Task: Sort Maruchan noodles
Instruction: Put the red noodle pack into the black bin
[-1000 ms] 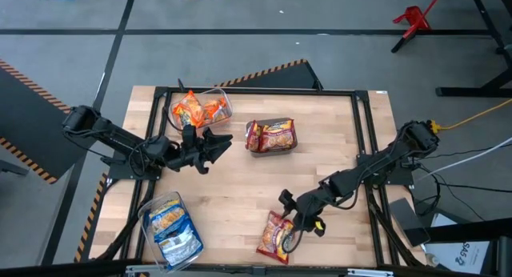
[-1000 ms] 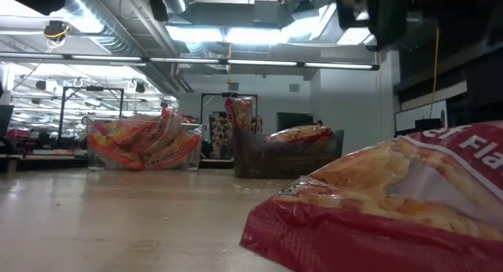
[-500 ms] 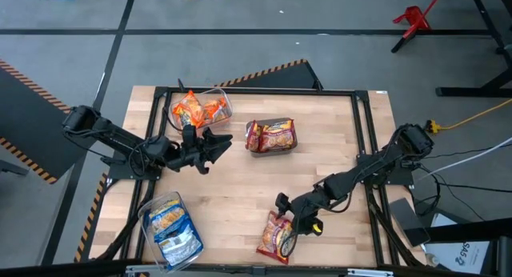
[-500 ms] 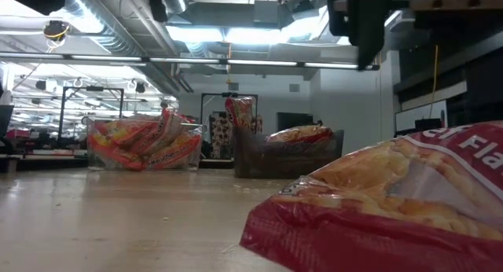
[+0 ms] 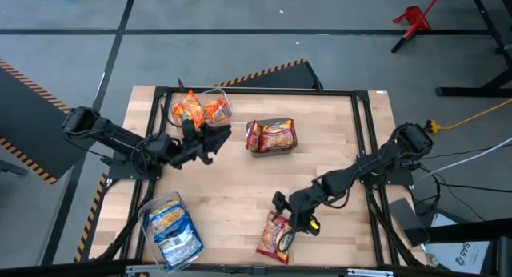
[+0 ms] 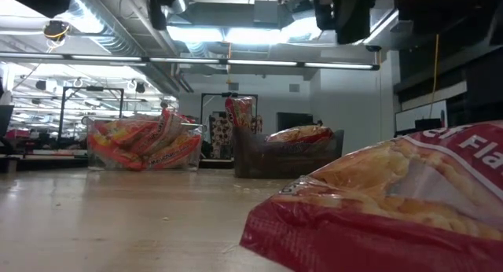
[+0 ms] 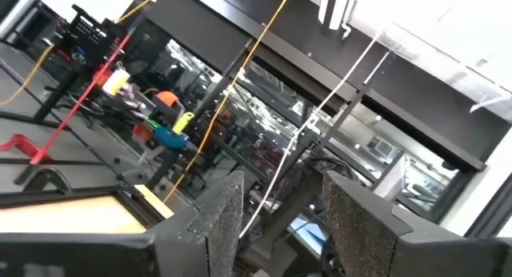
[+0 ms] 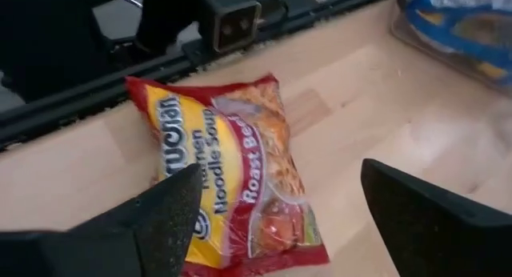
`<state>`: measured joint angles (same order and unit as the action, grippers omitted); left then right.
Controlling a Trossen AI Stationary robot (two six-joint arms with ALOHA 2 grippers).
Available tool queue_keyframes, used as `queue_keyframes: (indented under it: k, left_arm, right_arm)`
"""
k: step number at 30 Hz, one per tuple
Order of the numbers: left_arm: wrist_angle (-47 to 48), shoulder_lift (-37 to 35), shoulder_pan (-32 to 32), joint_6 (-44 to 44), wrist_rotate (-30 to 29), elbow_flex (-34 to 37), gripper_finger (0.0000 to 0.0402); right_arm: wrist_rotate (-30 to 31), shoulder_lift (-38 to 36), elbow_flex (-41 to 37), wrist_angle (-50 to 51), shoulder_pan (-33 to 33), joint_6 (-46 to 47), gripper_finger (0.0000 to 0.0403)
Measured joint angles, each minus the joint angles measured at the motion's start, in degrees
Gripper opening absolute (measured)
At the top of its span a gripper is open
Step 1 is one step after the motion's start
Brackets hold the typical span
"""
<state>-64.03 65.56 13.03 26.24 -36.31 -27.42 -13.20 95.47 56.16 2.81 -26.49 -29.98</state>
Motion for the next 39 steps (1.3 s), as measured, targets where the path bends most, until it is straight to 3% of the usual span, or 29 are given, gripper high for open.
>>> queue_keyframes:
  k: [11,19,24,31,39]
  left_arm:
    - [1.3,0.0,-3.3,-1.4,9.3,0.0,0.0167]
    - [2.5,0.0,-5.0,-1.3,13.1,0.0,0.0167]
    - [3.8,0.0,-5.1,-1.3,17.6,0.0,0.0167]
    - [4.5,0.0,-5.1,-0.9,21.4,0.0,0.0167]
    - [5.0,0.0,-4.2,-0.9,24.0,0.0,0.0167]
  right_arm:
    - [10.6,6.7,0.0,-4.2,-6.6,2.0,0.0357]
    - [13.2,11.6,0.1,-10.9,-7.7,8.8,0.0357]
    - [13.7,11.6,3.1,-3.5,-8.4,16.1,0.0357]
    - [15.9,10.5,13.3,5.5,-12.2,20.8,0.0357]
    - [21.6,12.0,12.1,6.1,-14.4,20.7,0.0357]
